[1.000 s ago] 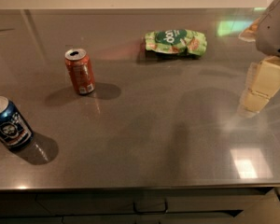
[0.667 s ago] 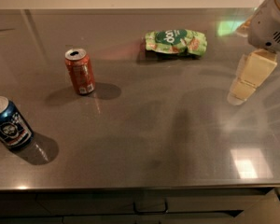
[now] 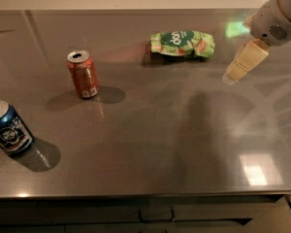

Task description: Move green rice chip bag near coke can

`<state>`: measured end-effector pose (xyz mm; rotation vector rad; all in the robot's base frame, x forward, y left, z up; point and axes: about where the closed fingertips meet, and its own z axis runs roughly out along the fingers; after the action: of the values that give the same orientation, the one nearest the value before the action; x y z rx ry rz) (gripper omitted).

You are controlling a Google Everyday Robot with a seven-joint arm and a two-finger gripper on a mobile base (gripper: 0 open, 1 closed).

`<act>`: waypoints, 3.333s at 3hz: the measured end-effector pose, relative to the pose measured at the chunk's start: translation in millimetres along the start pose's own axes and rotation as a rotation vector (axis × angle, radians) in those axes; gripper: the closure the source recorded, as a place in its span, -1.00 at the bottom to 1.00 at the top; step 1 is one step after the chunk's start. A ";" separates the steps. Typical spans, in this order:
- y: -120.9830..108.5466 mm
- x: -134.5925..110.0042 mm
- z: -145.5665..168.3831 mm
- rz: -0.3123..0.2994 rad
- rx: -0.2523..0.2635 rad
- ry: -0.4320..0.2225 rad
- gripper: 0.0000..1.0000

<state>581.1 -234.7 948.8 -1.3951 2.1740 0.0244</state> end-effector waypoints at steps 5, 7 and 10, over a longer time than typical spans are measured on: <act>-112.7 -41.2 140.1 0.284 0.113 -0.261 -1.00; -140.7 -35.4 165.1 0.406 0.142 -0.274 -1.00; -155.1 -46.4 187.3 0.436 0.126 -0.253 -0.21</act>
Offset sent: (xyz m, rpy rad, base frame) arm 0.1318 0.0220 -0.0403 0.2742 -0.0862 -0.0855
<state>808.2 -211.1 853.2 -0.7822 2.1774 0.2097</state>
